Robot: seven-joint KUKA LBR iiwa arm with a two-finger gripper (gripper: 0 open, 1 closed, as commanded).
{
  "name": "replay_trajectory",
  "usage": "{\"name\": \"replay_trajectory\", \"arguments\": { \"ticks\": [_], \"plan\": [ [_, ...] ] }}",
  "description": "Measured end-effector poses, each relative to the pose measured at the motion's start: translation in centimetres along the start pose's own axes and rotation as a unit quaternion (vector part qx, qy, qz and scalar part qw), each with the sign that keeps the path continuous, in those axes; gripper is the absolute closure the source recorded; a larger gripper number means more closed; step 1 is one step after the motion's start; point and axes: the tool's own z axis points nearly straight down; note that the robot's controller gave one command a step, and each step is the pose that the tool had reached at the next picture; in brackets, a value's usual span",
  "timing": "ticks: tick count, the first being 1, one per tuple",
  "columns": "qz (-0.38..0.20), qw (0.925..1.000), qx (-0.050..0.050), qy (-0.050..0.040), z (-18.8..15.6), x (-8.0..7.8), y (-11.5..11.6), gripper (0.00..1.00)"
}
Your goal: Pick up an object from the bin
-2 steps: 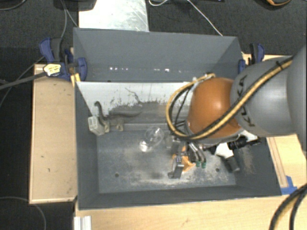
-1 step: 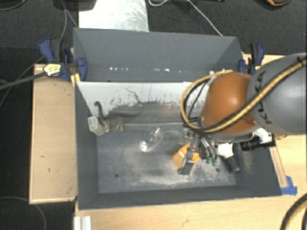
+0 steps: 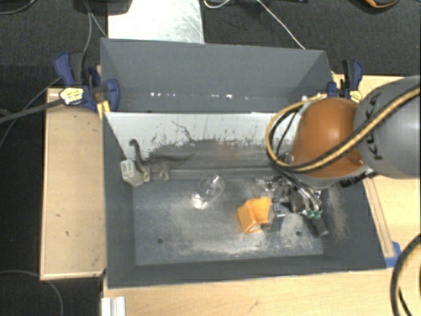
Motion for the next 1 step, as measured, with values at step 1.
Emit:
{"name": "replay_trajectory", "arguments": {
  "ticks": [1],
  "plan": [
    [0.001, 1.0000, 0.000, 0.0001, 0.00, 0.00, 0.00, 1.00]
  ]
}}
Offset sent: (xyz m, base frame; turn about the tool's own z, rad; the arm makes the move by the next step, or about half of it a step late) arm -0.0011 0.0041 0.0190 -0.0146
